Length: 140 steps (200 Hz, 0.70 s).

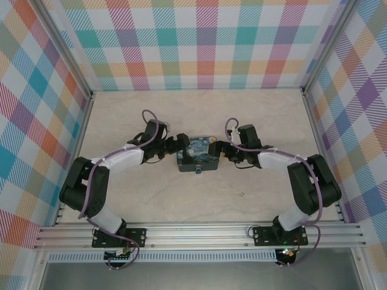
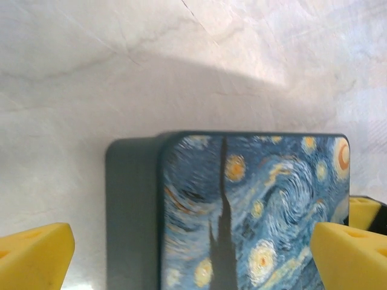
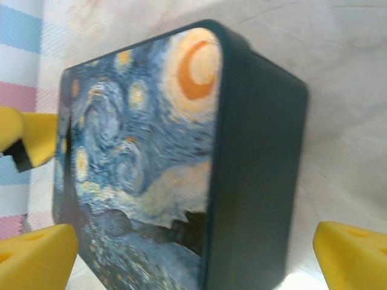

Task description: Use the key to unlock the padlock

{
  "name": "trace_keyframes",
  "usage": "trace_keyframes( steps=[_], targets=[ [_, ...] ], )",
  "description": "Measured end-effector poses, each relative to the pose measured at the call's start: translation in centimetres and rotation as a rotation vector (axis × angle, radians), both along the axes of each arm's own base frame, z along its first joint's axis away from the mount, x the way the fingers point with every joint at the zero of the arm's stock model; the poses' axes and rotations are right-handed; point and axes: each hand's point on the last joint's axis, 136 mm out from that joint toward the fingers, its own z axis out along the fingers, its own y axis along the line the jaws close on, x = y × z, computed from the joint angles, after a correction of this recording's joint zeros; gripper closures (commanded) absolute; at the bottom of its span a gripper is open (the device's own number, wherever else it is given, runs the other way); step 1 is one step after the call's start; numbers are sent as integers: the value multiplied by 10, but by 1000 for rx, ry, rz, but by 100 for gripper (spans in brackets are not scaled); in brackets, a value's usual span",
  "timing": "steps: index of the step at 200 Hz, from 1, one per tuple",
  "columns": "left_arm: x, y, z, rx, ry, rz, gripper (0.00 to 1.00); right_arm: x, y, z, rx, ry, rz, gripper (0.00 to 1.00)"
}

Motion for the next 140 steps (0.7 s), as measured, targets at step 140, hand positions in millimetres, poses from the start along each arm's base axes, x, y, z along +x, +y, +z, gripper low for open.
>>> trace_keyframes(
  steps=[140],
  targets=[
    [-12, 93, 131, 190, -464, 223, 0, -63, -84, 35, -355, 34, -130, 14]
  ],
)
